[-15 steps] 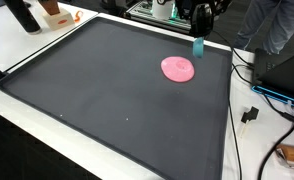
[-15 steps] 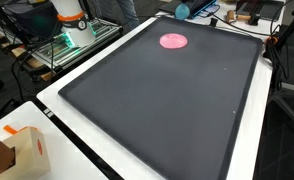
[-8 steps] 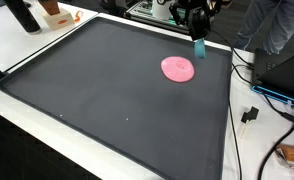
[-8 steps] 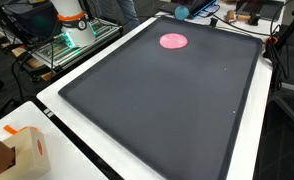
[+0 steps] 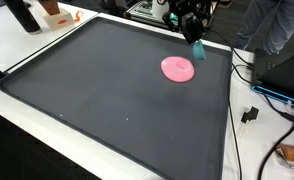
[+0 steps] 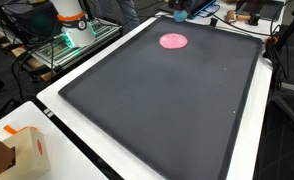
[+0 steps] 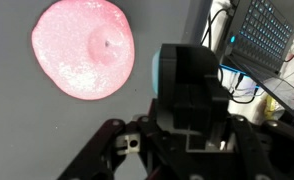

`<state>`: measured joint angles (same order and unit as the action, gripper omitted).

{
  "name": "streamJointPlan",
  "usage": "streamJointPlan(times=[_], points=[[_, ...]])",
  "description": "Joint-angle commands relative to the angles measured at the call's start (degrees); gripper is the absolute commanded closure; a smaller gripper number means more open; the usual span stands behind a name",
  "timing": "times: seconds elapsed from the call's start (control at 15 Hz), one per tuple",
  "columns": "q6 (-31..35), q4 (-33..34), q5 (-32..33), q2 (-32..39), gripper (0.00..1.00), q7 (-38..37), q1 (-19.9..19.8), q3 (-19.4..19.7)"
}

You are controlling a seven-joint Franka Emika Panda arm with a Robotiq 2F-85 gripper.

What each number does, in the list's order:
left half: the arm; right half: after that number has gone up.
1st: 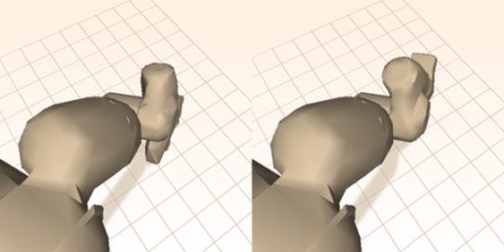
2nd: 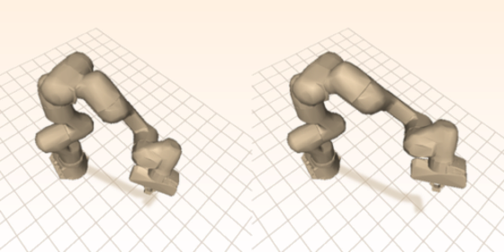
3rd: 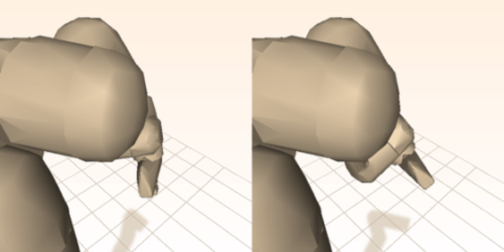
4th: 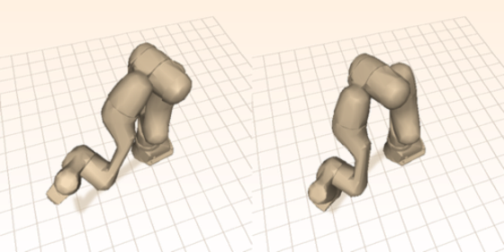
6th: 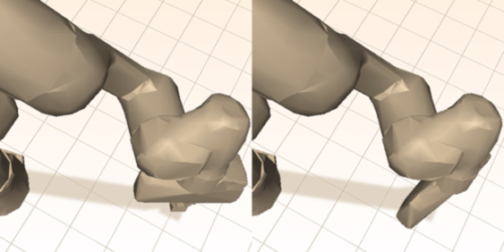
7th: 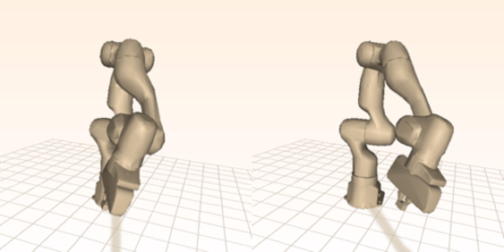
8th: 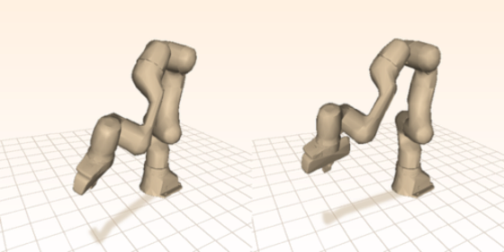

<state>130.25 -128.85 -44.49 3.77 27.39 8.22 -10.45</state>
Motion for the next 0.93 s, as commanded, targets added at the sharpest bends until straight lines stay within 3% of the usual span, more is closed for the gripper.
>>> streamJointPlan(times=[0.0,0.87], points=[[-1.75,-2.04,-5.61,-0.05,0.74,7.51,-1.27,0.75],[-6.47,-3.94,-18.02,3.41,0.74,27.40,-3.89,3.00]])
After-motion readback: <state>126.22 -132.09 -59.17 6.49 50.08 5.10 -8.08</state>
